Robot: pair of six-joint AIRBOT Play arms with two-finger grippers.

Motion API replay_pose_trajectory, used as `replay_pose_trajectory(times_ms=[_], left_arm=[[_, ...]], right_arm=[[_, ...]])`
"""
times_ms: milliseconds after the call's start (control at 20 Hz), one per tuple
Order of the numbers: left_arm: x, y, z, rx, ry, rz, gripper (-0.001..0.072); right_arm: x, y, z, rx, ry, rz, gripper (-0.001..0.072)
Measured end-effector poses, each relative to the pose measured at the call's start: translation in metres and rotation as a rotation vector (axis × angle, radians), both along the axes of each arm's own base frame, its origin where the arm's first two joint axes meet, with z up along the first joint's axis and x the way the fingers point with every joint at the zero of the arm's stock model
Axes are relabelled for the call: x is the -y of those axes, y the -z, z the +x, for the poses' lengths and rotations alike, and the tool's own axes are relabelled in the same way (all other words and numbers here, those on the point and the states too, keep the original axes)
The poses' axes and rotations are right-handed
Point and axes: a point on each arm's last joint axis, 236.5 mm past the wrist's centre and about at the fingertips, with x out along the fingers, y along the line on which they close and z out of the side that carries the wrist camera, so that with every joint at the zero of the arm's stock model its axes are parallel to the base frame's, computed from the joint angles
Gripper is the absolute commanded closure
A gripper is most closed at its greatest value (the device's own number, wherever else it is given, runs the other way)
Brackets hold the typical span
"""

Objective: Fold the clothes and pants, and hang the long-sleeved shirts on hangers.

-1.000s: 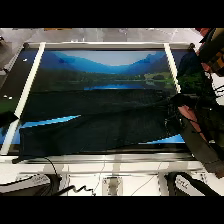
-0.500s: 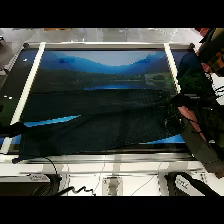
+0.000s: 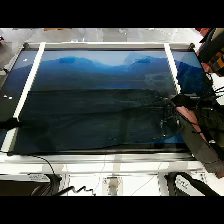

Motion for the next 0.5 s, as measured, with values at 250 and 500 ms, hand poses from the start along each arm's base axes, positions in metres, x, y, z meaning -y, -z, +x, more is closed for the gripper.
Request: replay_pose_trajectory(times_ms=[250,500], left_arm=[[-0.032,-0.048,0.042,0.157,-0.071,0.078,0.0684],[-0.036,-0.071,0.075,0.274,-0.120,0.098,0.0424]], right_arm=[[-0.001,0.004,-0.007,-0.030,-0.017,-0.006,0.0548],[-0.009,0.023,-0.042,-0.175,-0.099,-0.016,0.0675]])
